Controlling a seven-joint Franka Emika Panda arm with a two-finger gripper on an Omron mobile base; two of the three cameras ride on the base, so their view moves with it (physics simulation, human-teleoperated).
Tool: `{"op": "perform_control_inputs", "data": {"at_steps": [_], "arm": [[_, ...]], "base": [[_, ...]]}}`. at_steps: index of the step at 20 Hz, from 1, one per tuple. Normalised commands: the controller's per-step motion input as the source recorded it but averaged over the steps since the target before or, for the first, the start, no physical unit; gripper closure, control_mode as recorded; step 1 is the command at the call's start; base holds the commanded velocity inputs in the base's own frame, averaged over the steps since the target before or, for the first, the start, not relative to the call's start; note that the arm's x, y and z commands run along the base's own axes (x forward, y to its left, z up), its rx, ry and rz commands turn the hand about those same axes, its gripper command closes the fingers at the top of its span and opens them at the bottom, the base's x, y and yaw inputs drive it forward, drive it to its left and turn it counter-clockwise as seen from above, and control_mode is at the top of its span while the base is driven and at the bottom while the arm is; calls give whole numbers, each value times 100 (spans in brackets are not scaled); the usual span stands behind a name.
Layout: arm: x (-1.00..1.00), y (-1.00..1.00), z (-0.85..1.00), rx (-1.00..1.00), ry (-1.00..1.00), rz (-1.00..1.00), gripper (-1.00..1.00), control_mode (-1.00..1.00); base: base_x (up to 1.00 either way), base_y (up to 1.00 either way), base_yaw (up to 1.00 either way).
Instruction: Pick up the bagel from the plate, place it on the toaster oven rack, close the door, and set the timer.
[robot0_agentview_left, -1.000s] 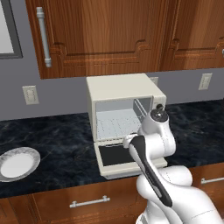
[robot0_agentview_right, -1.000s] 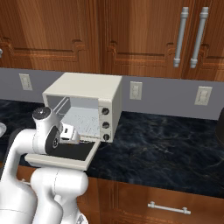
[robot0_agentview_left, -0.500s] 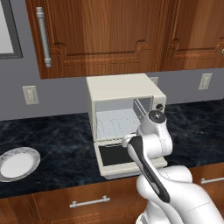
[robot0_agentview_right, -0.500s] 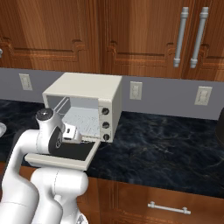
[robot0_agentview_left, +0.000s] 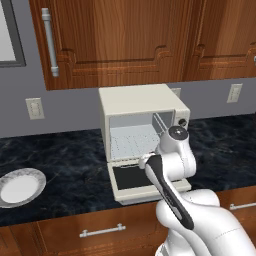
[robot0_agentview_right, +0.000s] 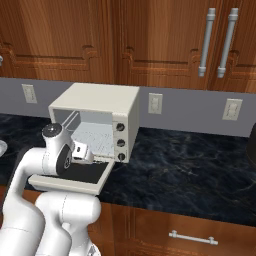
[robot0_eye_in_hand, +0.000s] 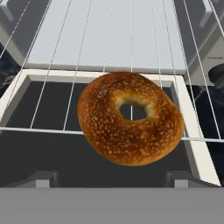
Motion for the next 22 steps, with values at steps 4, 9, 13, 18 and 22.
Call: {"op": "perform_control_inputs", "data": {"at_steps": [4,9,13,18,22], "arm": [[0,0,-30,0,0,0,-100,-100],[4,0,-28,0,0,0,-100,-100],[15,0,-33,0,0,0,-100,-100],[18,0,-55,0,0,0,-100,-100],[15,0,-66,0,0,0,-100,-100]], "base": [[0,0,0],[0,0,0],[0,0,0],[0,0,0],[0,0,0]]}}
